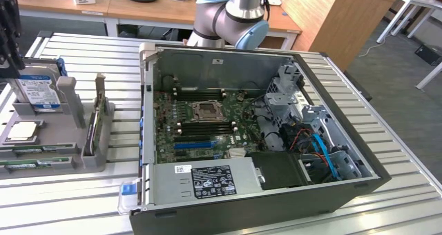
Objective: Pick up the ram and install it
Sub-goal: 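Pick up the ram and move it above insertion slot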
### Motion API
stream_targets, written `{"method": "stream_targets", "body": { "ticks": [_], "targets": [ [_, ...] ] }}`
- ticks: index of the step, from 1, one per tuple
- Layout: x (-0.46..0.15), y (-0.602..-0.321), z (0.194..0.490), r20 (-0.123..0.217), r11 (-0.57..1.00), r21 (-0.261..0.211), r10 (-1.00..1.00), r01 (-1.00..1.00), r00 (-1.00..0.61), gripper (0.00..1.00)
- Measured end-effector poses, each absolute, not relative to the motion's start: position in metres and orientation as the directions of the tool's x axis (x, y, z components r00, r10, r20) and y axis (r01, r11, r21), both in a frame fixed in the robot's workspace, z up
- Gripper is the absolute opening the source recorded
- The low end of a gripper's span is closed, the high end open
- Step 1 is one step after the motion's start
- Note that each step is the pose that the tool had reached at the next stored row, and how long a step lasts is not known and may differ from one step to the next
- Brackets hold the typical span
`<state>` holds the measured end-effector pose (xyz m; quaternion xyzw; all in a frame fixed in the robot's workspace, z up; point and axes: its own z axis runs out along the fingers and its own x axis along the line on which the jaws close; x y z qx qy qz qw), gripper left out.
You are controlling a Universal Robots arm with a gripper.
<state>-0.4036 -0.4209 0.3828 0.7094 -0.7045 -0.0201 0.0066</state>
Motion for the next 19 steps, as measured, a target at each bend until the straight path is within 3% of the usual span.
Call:
{"method": "stream_targets", "body": {
  "ticks": [1,2,19],
  "targets": [
    [-0.404,-0.421,0.383,-0.019,-0.007,0.038,-1.0,-0.999,0.007,0.25],
    [-0.404,-0.421,0.383,-0.019,-0.007,0.038,-1.0,-0.999,0.007,0.31],
    [-0.404,-0.421,0.371,-0.024,-0.008,0.038,-1.0,-0.999,0.007,0.31]
  ]
}}
